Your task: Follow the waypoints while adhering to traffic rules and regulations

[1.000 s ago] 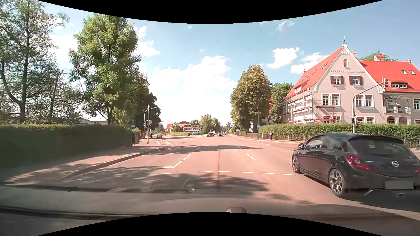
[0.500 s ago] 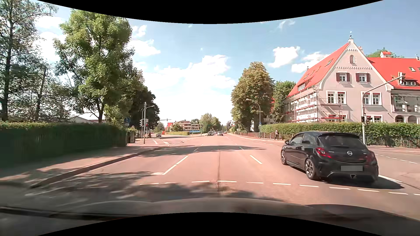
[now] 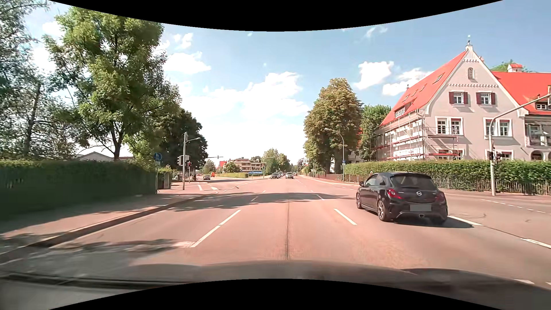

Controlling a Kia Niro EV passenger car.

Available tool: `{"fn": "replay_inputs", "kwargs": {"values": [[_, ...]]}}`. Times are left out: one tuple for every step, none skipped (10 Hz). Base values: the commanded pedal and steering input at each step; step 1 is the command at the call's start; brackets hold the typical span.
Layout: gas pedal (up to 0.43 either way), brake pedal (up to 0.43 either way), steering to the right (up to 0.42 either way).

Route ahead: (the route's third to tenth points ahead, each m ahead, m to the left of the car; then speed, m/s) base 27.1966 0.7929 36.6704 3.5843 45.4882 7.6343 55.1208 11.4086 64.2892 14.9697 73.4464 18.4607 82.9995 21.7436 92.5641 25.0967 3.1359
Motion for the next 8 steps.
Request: {"fn": "replay_inputs", "kwargs": {"values": [[0.059,0.000,-0.003],[0.059,0.000,-0.003],[0.059,0.000,-0.003],[0.059,0.000,-0.002],[0.059,0.000,-0.002],[0.059,0.000,-0.002],[0.039,0.000,-0.001],[0.000,0.000,0.000]]}}
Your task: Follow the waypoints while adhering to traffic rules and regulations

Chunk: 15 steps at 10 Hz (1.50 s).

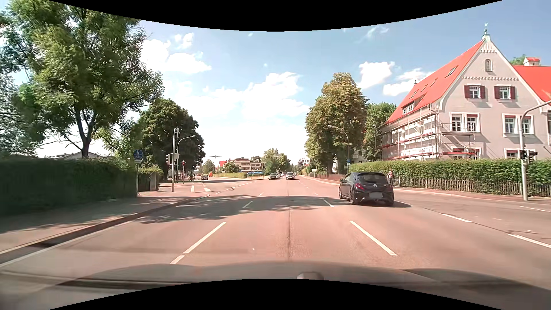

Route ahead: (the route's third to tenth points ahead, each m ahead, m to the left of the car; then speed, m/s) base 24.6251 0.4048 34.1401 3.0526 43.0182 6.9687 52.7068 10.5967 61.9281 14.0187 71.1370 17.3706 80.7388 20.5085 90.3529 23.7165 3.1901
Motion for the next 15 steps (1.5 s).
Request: {"fn": "replay_inputs", "kwargs": {"values": [[0.000,0.000,0.000],[0.000,0.000,0.000],[0.000,0.000,0.000],[0.000,0.000,0.000],[0.000,0.000,0.000],[0.000,0.000,0.000],[0.000,0.000,0.000],[0.000,0.000,0.000],[0.000,0.000,-0.001],[0.000,0.000,-0.003],[0.000,0.000,-0.009],[0.000,0.000,-0.012],[0.000,0.000,-0.015],[0.000,0.000,-0.018],[0.000,0.000,-0.022]]}}
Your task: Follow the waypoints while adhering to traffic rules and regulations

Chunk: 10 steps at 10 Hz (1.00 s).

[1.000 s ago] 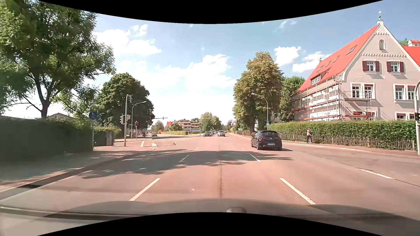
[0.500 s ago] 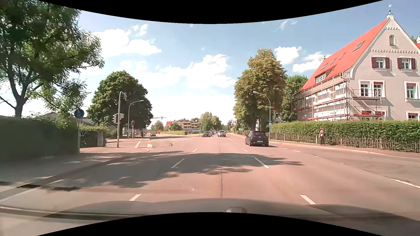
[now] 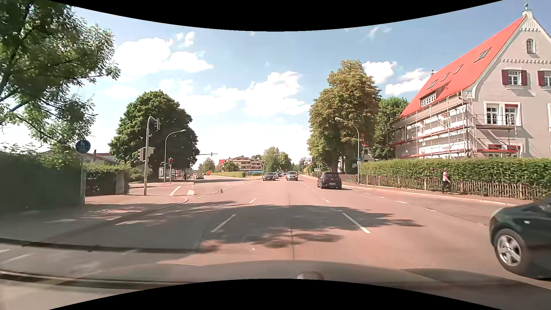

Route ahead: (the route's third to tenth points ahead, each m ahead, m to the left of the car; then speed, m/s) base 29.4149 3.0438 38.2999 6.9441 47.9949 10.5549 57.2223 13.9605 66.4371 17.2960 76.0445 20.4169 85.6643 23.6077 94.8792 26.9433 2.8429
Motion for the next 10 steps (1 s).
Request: {"fn": "replay_inputs", "kwargs": {"values": [[0.000,0.000,-0.023],[0.000,0.000,-0.024],[0.000,0.000,-0.024],[0.000,0.049,-0.024],[0.000,0.067,-0.024],[0.000,0.073,-0.024],[0.000,0.073,-0.024],[0.000,0.079,-0.023],[0.000,0.073,-0.023],[0.000,0.073,-0.023]]}}
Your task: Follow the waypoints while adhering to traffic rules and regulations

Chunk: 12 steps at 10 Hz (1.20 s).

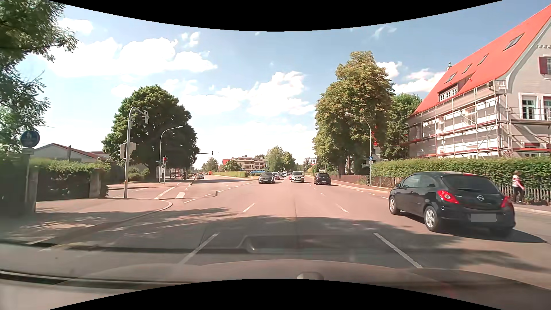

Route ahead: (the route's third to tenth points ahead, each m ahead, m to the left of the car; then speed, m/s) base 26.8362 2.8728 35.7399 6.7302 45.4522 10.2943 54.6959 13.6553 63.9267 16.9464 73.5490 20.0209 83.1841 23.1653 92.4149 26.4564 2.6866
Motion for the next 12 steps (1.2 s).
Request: {"fn": "replay_inputs", "kwargs": {"values": [[0.000,0.073,-0.023],[0.000,0.079,-0.022],[0.000,0.079,-0.021],[0.000,0.098,-0.021],[0.000,0.128,-0.021],[0.000,0.134,-0.021],[0.000,0.140,-0.021],[0.000,0.152,-0.021],[0.000,0.152,-0.021],[0.000,0.152,-0.021],[0.000,0.152,-0.021],[0.000,0.152,-0.021]]}}
